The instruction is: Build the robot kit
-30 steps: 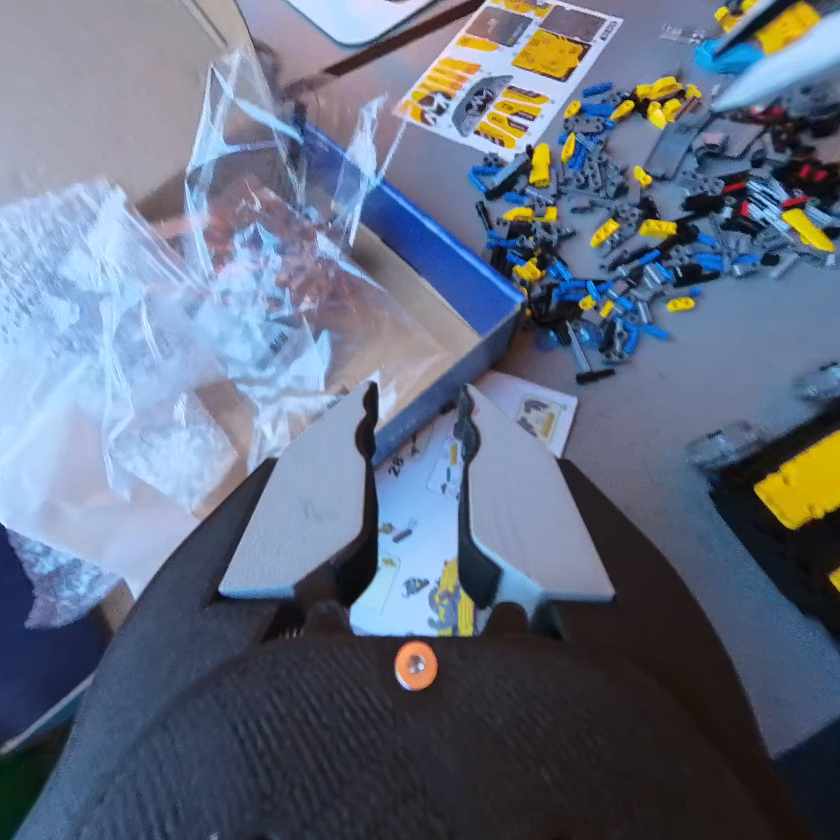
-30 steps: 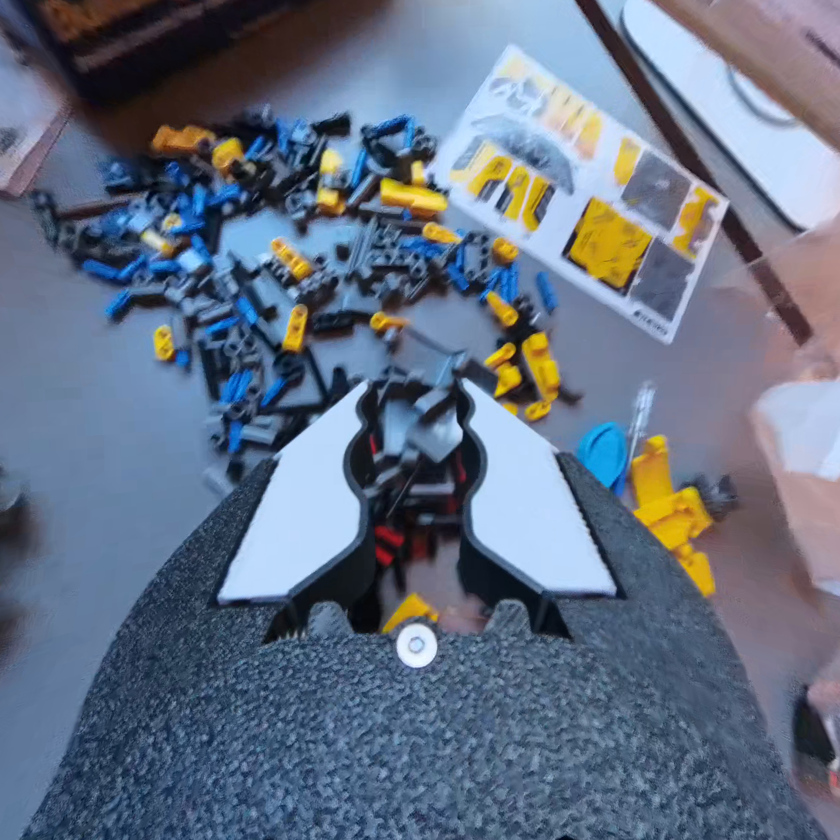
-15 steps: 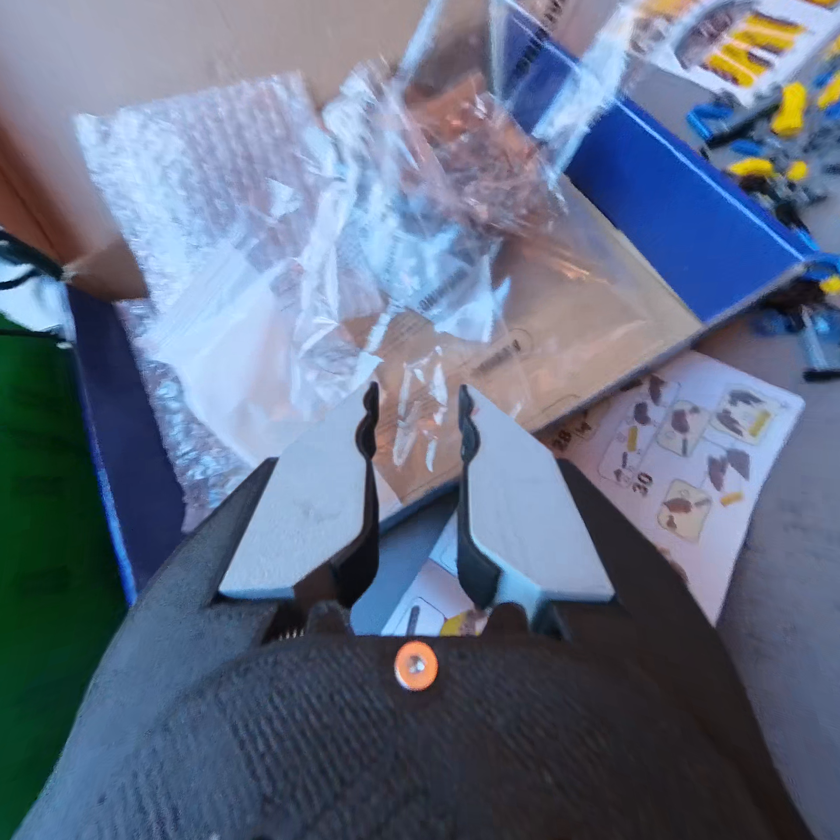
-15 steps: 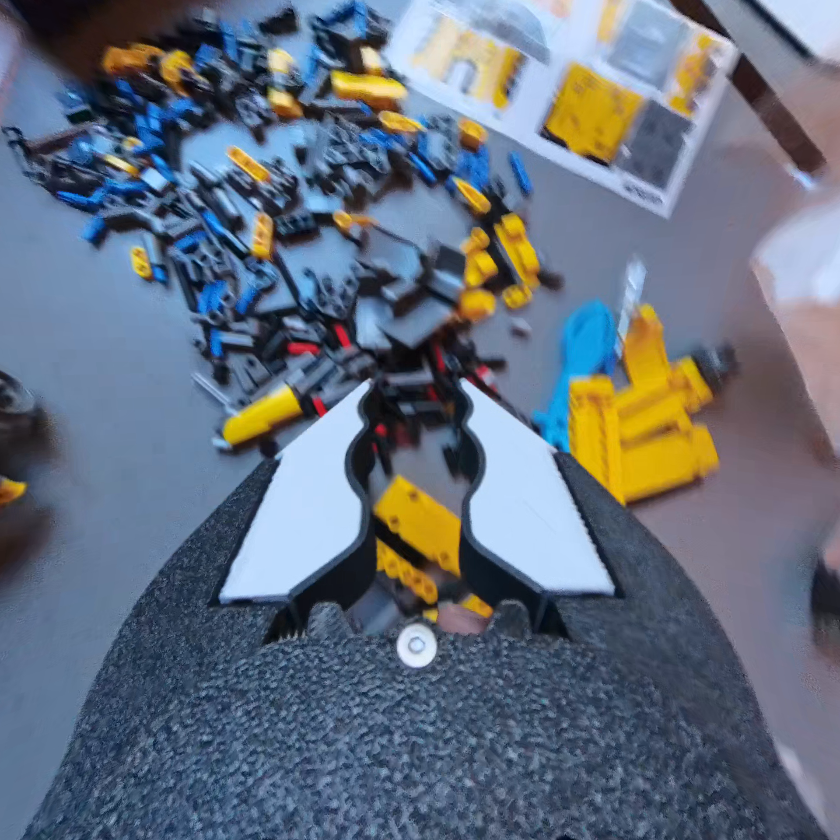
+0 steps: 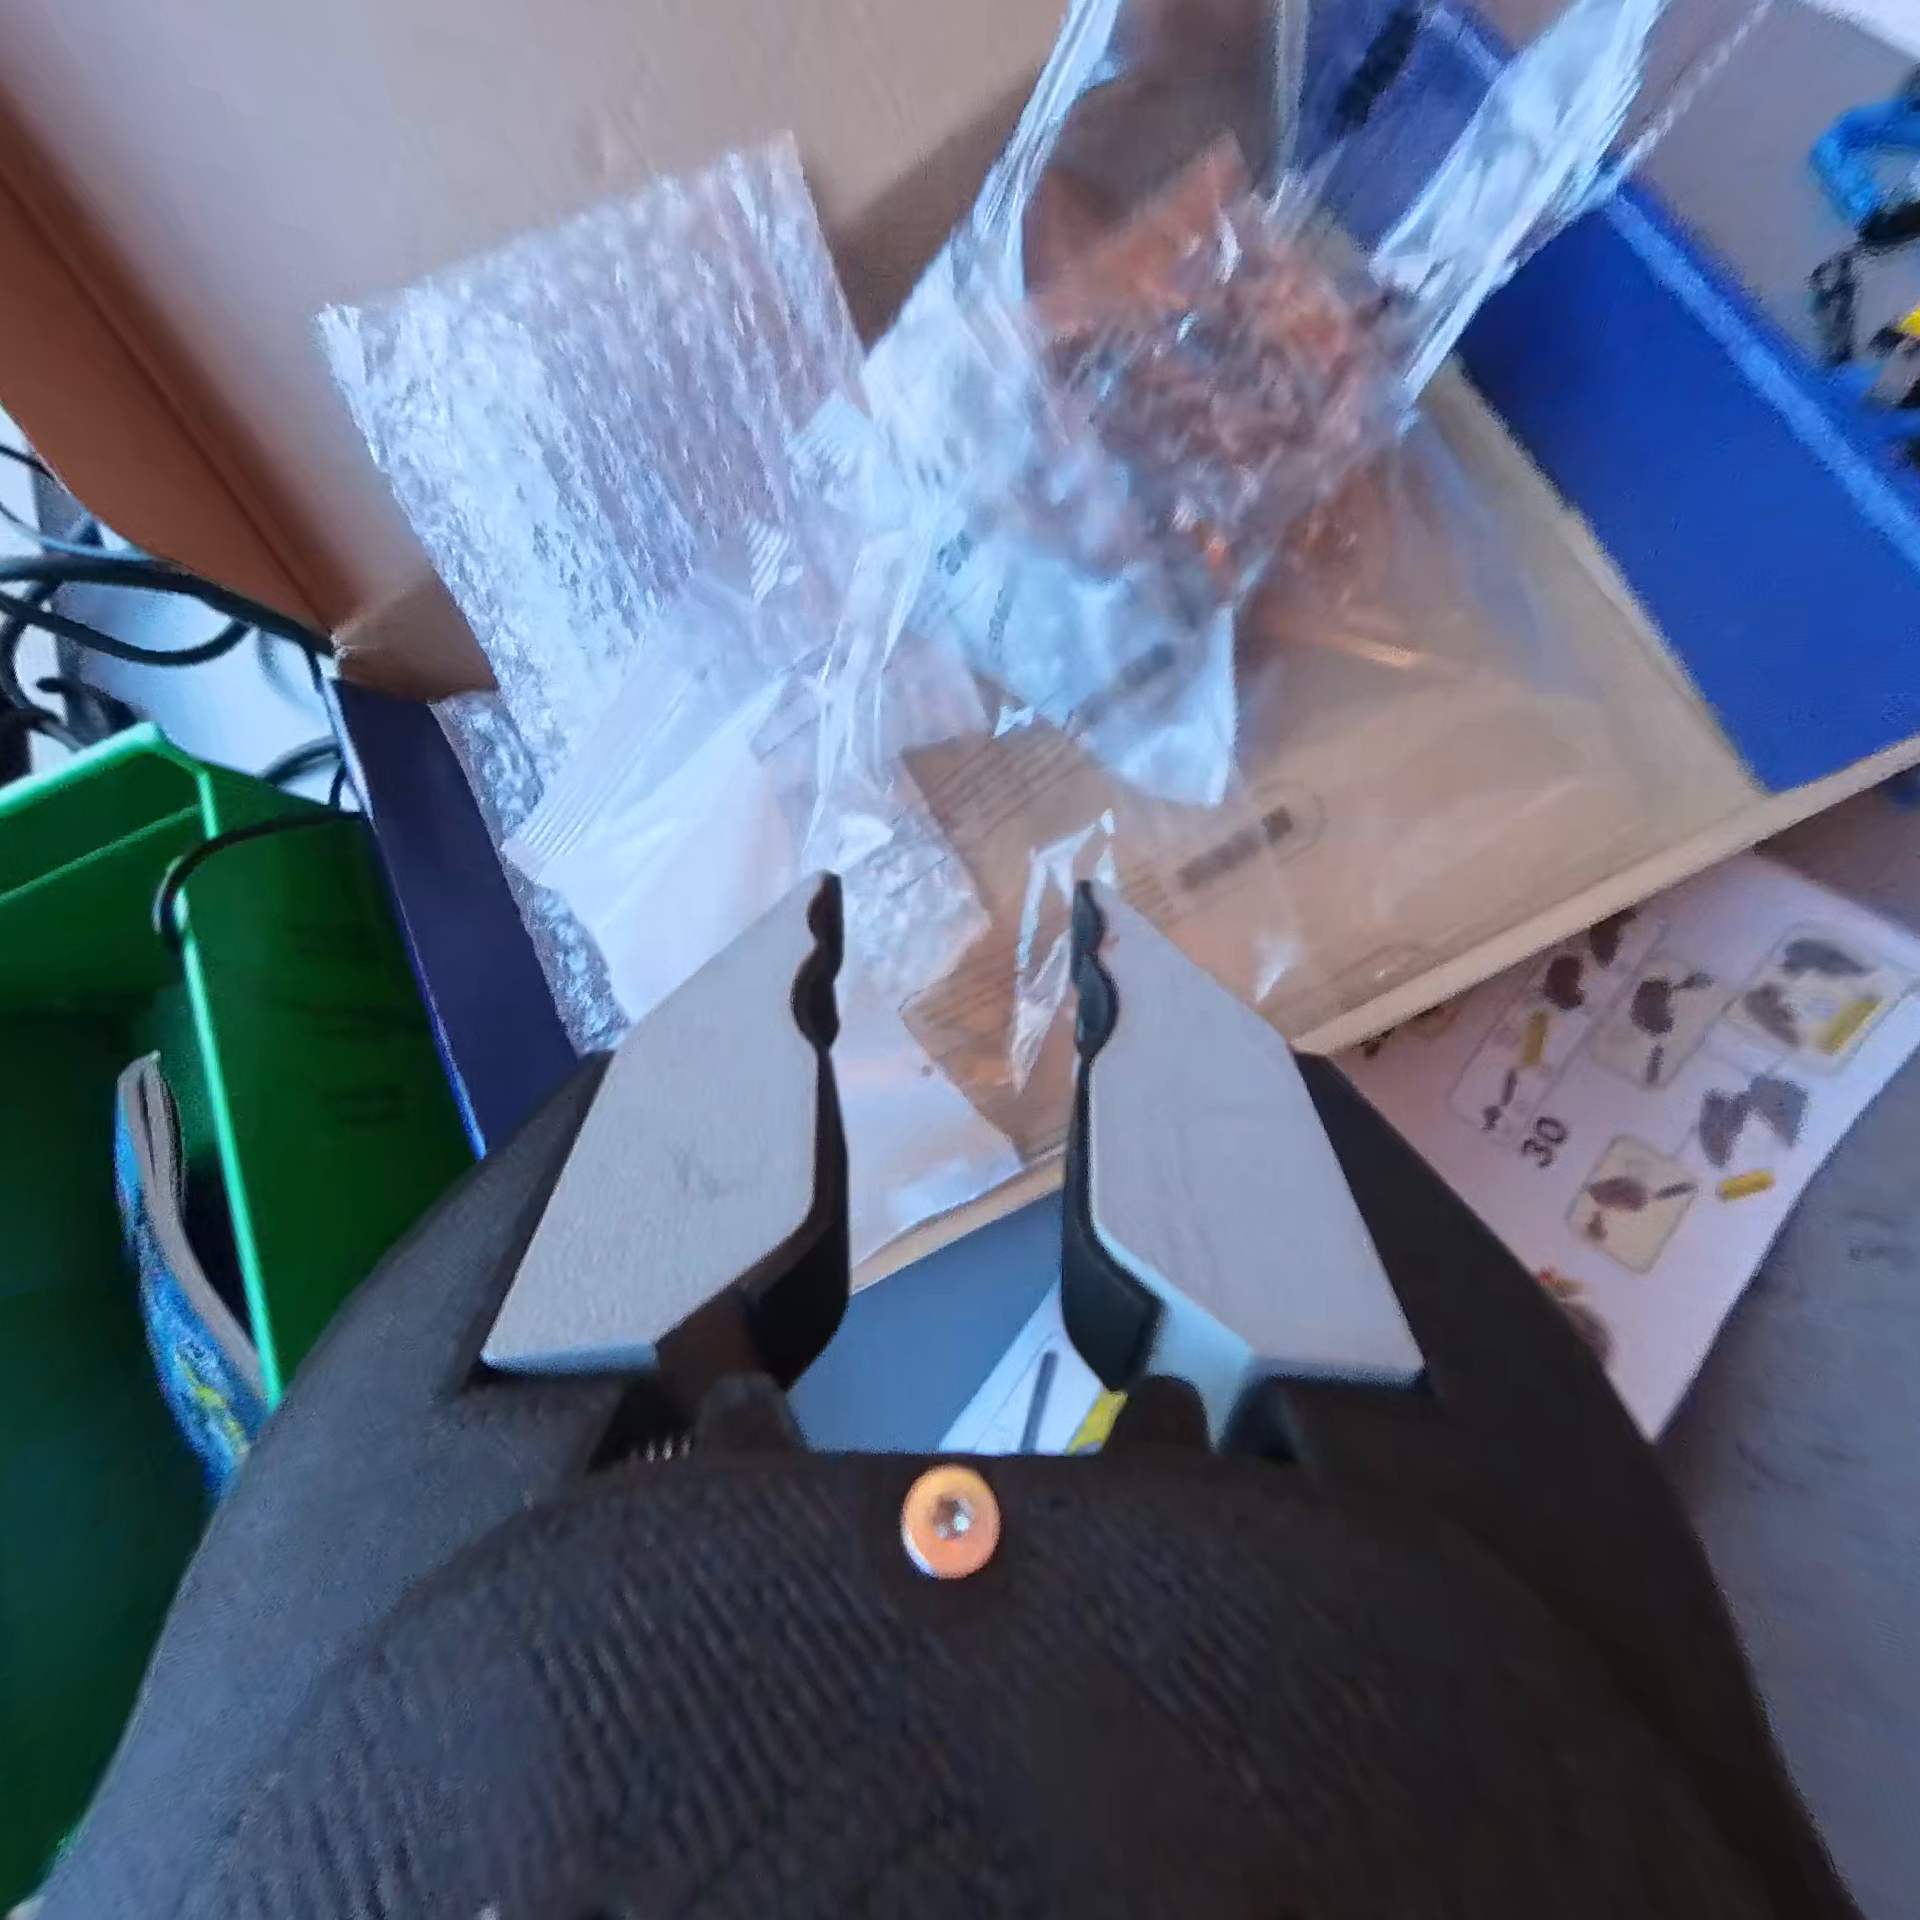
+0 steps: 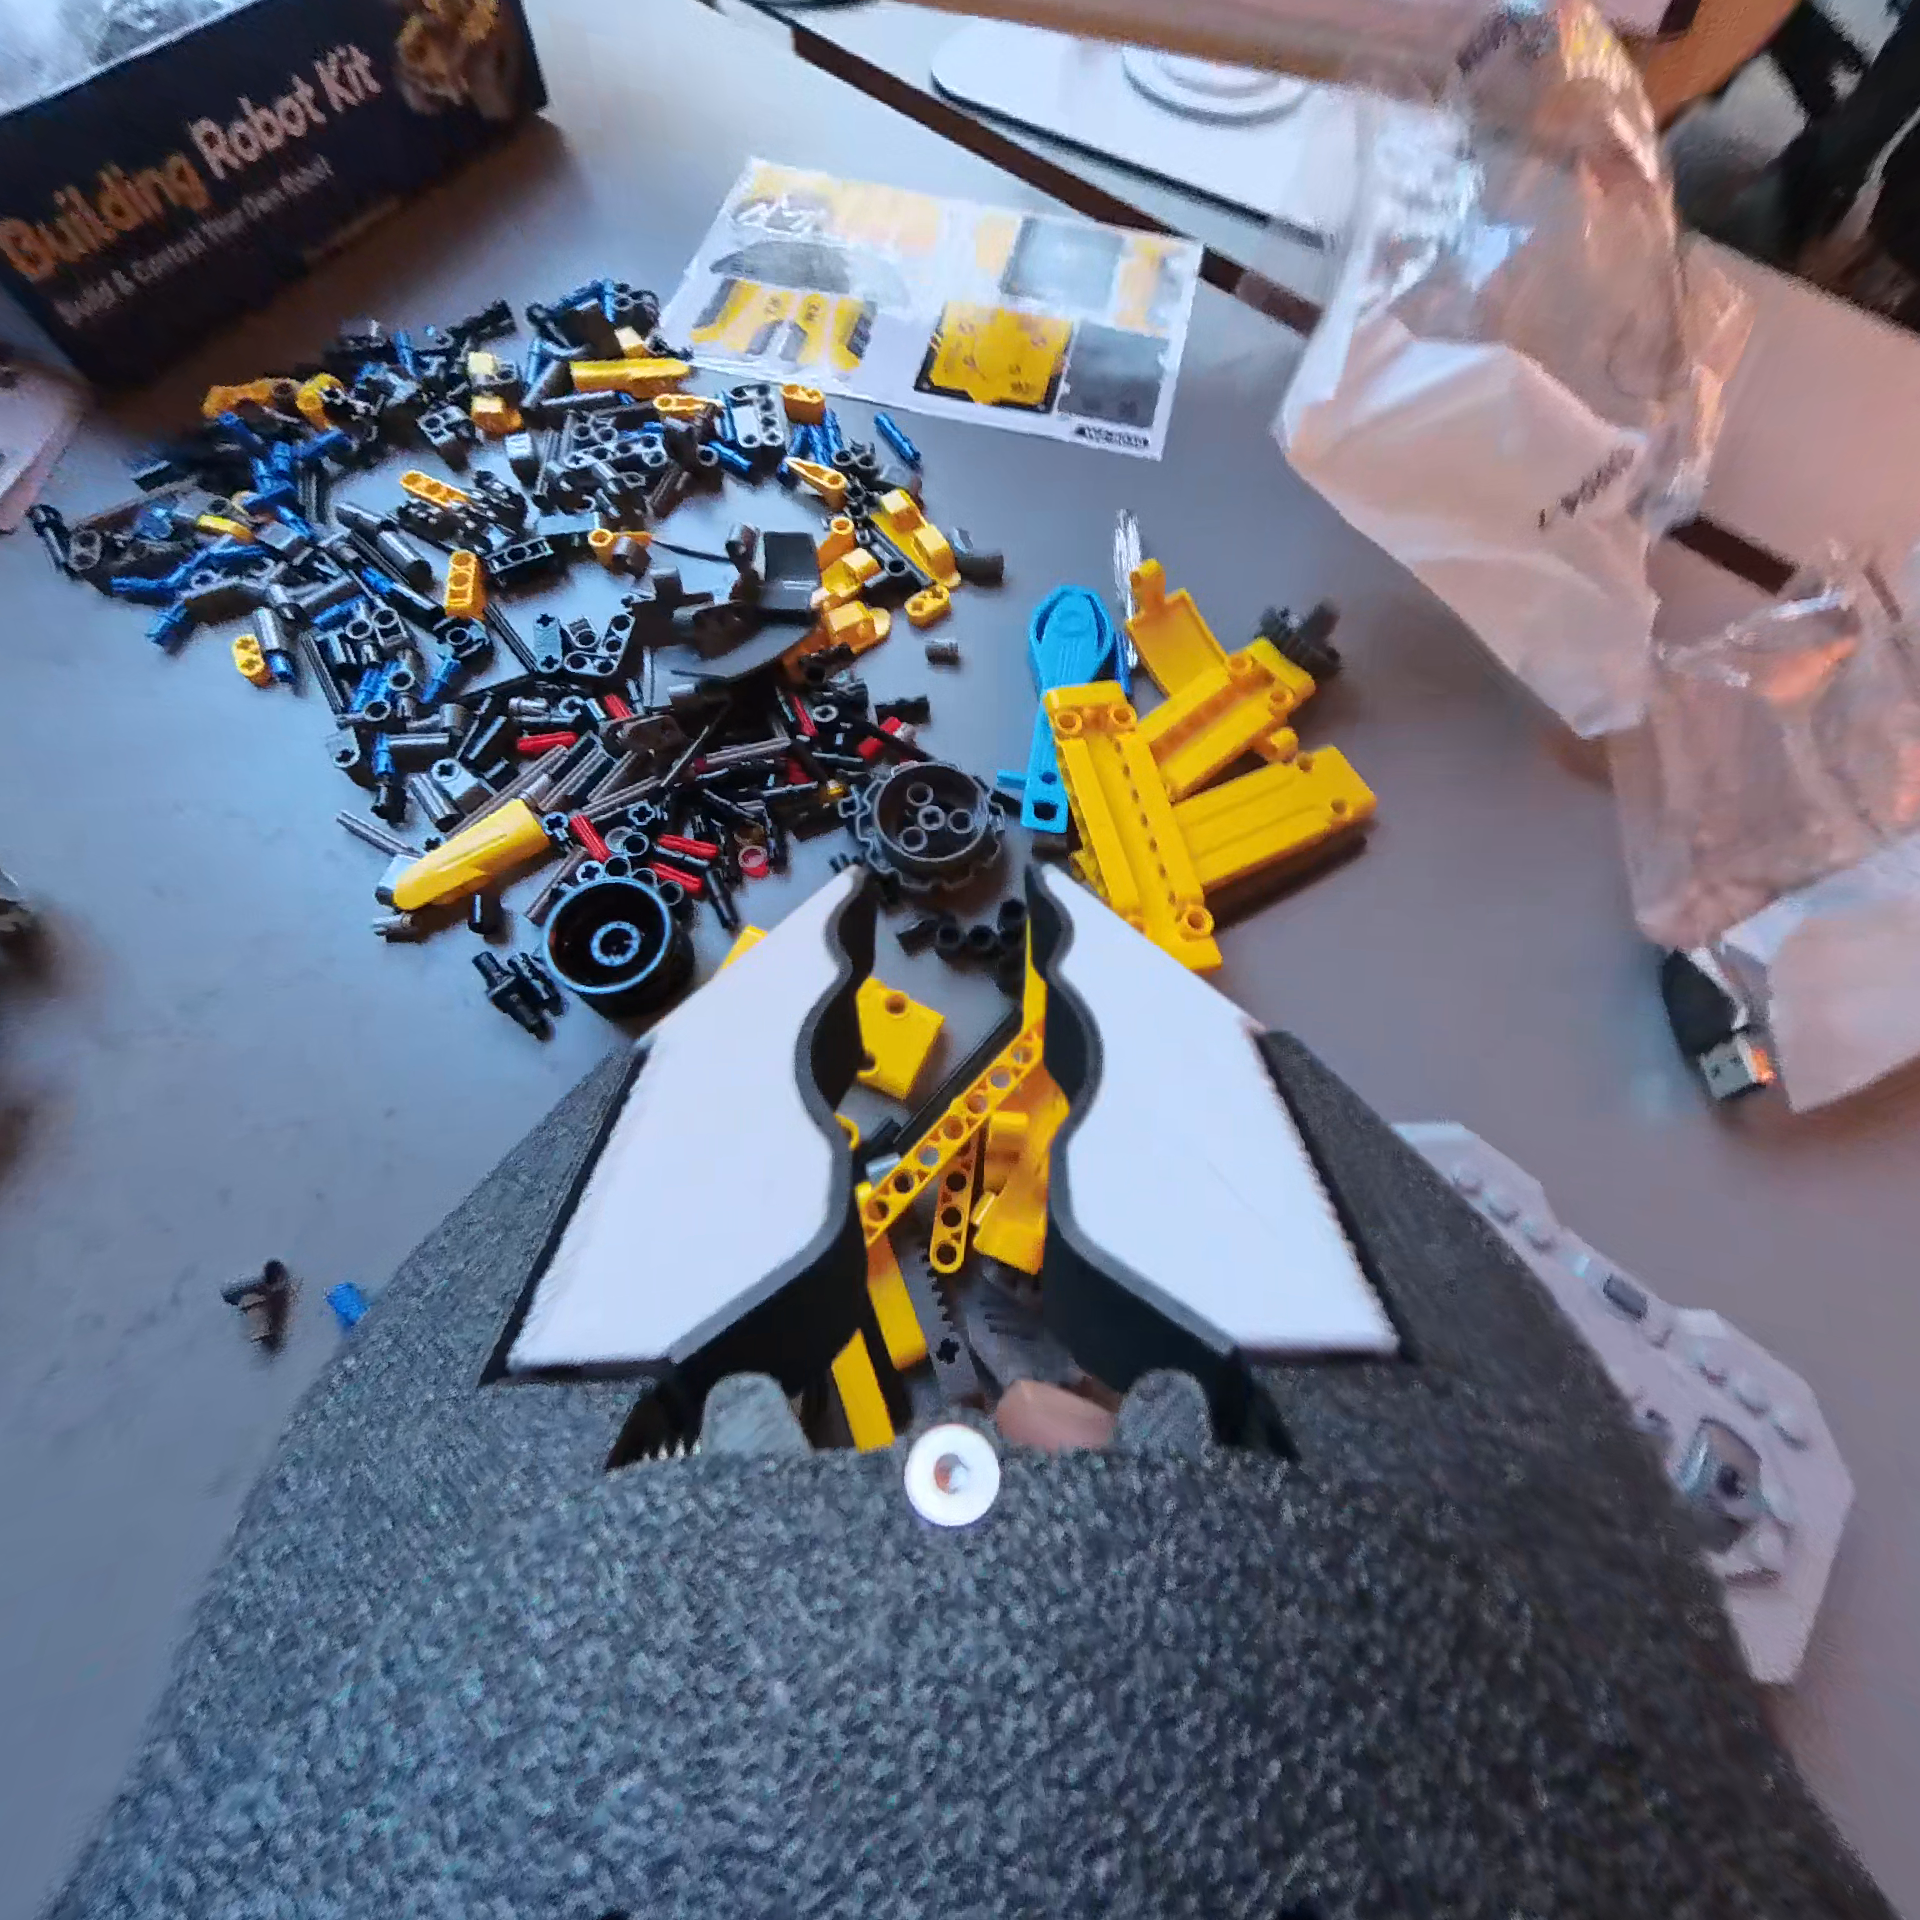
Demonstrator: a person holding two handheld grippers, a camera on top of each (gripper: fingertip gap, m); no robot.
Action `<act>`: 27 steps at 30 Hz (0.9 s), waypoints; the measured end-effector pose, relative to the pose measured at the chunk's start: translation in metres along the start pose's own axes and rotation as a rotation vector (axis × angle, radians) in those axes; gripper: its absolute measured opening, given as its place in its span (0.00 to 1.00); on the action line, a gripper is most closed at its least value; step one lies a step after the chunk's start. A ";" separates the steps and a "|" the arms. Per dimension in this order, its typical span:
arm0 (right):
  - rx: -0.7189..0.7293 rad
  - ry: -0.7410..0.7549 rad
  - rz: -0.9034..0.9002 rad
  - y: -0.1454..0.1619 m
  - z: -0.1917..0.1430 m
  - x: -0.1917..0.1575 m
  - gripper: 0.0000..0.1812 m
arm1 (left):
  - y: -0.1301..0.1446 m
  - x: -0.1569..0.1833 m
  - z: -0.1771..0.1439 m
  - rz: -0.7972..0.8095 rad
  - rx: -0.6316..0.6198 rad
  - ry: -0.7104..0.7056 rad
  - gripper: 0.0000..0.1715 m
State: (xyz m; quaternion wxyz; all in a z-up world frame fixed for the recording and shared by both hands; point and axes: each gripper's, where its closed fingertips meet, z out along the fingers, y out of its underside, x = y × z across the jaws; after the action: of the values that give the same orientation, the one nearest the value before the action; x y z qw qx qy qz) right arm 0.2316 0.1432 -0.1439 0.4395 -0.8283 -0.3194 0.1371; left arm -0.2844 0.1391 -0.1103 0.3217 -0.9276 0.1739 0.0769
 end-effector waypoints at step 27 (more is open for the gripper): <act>-0.010 0.024 -0.068 0.015 -0.012 0.000 0.10 | -0.010 -0.044 -0.024 -0.288 0.009 -0.129 0.25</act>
State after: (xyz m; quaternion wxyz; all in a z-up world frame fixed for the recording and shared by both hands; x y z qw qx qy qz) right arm 0.2435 0.1291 -0.1495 0.4436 -0.8207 -0.3427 0.1106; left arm -0.3208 0.1434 -0.0744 0.3440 -0.9346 0.0184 0.0884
